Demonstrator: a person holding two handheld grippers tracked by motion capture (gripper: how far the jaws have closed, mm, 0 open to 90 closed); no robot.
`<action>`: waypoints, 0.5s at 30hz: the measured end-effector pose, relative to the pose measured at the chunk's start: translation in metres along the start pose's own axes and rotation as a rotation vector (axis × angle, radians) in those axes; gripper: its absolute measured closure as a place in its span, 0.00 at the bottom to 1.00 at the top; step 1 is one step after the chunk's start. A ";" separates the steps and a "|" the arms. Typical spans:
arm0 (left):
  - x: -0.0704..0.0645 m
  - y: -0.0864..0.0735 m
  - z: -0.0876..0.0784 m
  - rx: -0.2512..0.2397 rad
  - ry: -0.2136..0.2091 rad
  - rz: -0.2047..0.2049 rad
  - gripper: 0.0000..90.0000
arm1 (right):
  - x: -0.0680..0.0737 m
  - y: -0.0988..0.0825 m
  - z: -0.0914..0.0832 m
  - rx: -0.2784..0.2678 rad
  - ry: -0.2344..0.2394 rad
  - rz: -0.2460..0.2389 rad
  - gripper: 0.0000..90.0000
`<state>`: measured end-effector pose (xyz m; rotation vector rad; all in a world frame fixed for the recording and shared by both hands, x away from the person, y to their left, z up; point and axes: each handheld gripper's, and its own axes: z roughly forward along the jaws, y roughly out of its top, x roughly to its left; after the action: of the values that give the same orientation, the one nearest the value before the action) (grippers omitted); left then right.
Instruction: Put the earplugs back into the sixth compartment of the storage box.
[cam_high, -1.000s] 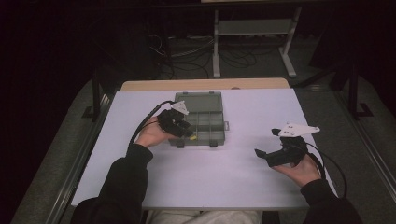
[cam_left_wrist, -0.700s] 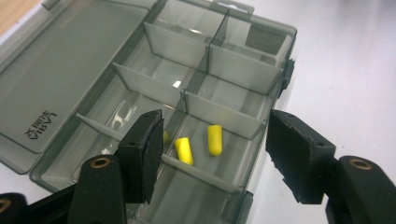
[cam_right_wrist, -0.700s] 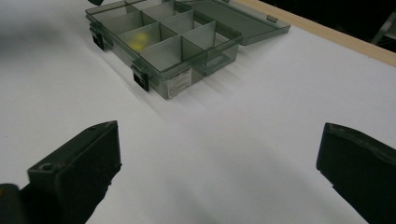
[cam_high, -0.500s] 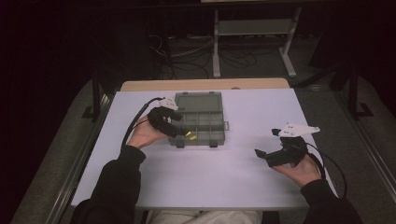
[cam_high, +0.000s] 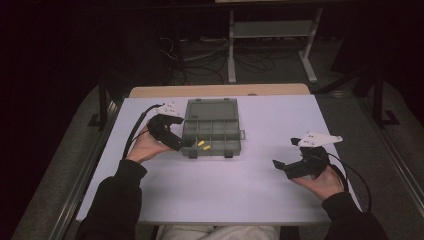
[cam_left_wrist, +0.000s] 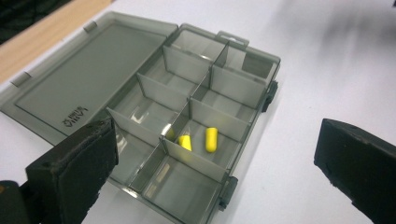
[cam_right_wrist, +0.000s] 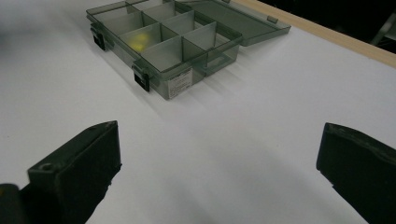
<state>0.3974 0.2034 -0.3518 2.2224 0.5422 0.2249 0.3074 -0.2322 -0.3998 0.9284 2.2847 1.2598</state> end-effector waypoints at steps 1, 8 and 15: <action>-0.001 0.000 -0.003 -0.006 0.008 0.002 0.00 | 0.000 0.000 0.000 0.000 -0.001 -0.002 0.00; -0.009 -0.005 -0.021 -0.056 0.041 0.013 0.00 | 0.002 0.000 0.001 0.003 0.000 -0.009 0.00; -0.018 -0.017 -0.033 -0.096 0.080 0.020 0.00 | 0.002 0.000 0.000 -0.001 -0.001 -0.007 0.00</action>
<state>0.3650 0.2275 -0.3435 2.1336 0.5412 0.3446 0.3065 -0.2307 -0.3996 0.9196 2.2843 1.2565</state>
